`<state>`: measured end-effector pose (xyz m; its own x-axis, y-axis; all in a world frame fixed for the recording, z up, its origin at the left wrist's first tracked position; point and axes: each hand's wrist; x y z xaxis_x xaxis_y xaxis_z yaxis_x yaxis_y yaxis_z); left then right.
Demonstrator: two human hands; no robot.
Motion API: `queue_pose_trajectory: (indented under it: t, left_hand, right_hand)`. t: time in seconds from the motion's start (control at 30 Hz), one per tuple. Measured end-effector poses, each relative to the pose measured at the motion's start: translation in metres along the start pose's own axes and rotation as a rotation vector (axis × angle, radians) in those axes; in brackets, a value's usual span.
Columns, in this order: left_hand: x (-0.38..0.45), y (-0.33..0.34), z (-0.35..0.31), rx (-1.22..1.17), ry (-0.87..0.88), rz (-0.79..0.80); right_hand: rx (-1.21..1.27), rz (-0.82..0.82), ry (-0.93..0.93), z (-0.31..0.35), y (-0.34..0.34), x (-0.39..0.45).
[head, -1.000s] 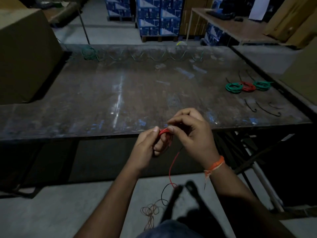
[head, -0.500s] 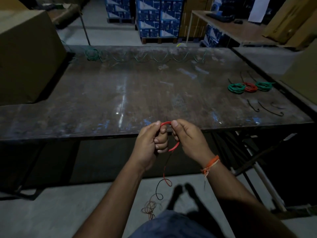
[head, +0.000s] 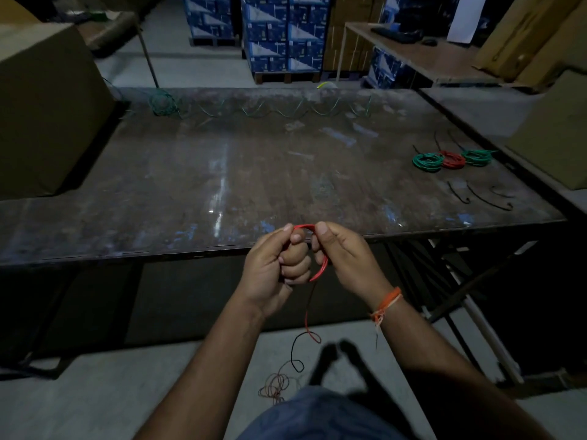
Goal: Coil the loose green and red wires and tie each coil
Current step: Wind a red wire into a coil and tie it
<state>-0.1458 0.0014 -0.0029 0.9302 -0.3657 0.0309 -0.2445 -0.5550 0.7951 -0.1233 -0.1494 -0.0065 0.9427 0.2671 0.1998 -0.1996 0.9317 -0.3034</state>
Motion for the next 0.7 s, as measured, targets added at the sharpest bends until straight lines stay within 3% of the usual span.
queue_pose_trajectory:
  t: [0.23, 0.37, 0.5, 0.7]
  left_hand:
    - [-0.002, -0.015, -0.016, -0.194, 0.099, -0.132]
    - [-0.005, -0.025, -0.025, -0.299, 0.163, -0.163]
    - [-0.006, -0.03, -0.028, -0.311, 0.218, -0.208]
    - [-0.007, -0.037, -0.031, -0.289, 0.32, -0.273]
  right_hand:
    - [0.095, 0.149, 0.144, -0.042, -0.014, -0.021]
    - [0.137, 0.027, 0.201, -0.065, -0.025, -0.037]
    - [-0.038, -0.097, 0.15, -0.07, -0.032, -0.044]
    - [-0.371, -0.022, 0.001, -0.061, -0.034, -0.047]
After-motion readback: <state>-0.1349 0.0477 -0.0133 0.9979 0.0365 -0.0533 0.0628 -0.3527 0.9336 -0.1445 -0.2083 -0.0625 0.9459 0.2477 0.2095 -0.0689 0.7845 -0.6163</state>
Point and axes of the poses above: each hand's wrist, its own x-axis towards the middle knuckle, its own y-axis out of the palm, z = x × y, and after that the axes turned 1 degree about z, right-handed
